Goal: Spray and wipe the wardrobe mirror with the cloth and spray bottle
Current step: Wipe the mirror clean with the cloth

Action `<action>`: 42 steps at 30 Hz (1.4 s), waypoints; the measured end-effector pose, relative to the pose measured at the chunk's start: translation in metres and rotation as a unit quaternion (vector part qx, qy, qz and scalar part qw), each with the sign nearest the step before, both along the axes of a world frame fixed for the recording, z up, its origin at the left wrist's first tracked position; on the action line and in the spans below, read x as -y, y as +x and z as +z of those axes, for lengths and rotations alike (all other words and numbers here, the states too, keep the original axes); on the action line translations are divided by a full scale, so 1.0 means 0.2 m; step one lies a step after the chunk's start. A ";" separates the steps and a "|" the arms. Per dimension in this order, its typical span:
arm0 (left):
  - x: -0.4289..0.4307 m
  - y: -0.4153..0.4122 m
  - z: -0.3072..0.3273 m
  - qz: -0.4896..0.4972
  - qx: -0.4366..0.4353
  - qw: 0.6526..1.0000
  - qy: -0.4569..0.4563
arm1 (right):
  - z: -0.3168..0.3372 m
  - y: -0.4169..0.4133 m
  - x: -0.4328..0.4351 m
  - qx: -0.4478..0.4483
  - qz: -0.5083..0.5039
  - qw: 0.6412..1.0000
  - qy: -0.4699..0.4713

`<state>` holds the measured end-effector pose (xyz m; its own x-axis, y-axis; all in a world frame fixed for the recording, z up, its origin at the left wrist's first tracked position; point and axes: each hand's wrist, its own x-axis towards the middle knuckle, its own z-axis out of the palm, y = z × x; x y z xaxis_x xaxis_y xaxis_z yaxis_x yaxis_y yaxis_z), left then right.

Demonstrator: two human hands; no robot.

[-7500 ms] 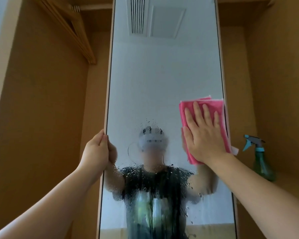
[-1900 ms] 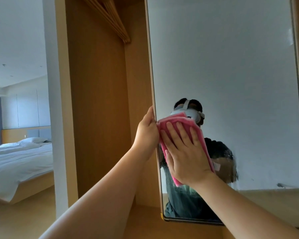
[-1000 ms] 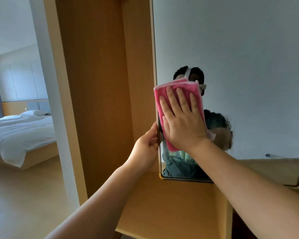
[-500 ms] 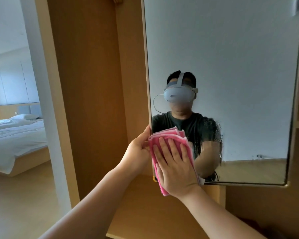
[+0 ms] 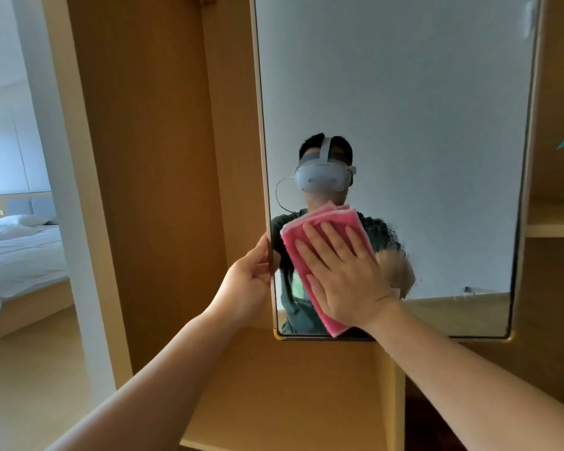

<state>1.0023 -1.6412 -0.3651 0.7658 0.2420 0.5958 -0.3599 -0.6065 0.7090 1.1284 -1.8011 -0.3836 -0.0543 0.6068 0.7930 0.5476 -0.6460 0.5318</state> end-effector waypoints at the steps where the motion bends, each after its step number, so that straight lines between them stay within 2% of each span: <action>1: 0.00 0.00 0.00 0.004 0.004 1.000 0.001 | 0.06 0.01 0.03 0.000 -0.008 1.000 0.012; 9: 0.00 0.02 0.00 0.040 0.016 0.999 0.001 | 0.33 0.06 0.13 0.001 -0.026 0.998 0.064; 22: 0.01 0.03 -0.02 0.049 0.017 0.999 -0.008 | 0.05 0.12 0.17 -0.031 -0.030 0.989 0.143; 31: 0.02 0.02 -0.02 0.056 0.035 0.998 0.007 | -0.33 0.13 0.30 -0.056 -0.047 0.991 0.108; 37: 0.01 0.06 -0.04 0.042 0.062 0.997 -0.005 | -0.31 0.14 0.33 -0.055 -0.052 0.993 0.086; 42: -0.01 0.09 -0.05 0.056 0.044 0.997 0.008 | -0.21 0.16 0.37 -0.044 -0.057 0.996 0.052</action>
